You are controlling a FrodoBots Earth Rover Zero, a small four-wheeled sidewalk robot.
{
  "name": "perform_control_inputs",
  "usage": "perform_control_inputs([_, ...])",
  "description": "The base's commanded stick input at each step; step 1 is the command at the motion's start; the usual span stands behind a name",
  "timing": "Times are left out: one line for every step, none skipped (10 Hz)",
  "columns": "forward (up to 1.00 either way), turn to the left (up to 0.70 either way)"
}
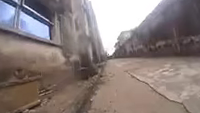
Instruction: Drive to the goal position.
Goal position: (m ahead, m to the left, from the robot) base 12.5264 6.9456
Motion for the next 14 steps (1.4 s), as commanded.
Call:
perform_control_inputs([0.00,-0.67])
perform_control_inputs([0.00,-0.67])
perform_control_inputs([0.00,-0.67])
perform_control_inputs([0.00,-0.67])
perform_control_inputs([0.00,-0.67])
perform_control_inputs([0.00,-0.67])
perform_control_inputs([0.00,-0.67])
perform_control_inputs([0.00,-0.67])
perform_control_inputs([0.00,-0.67])
perform_control_inputs([0.00,-0.33])
perform_control_inputs([0.15,0.00])
perform_control_inputs([0.65,0.00])
perform_control_inputs([0.70,0.00])
perform_control_inputs([0.70,0.00])
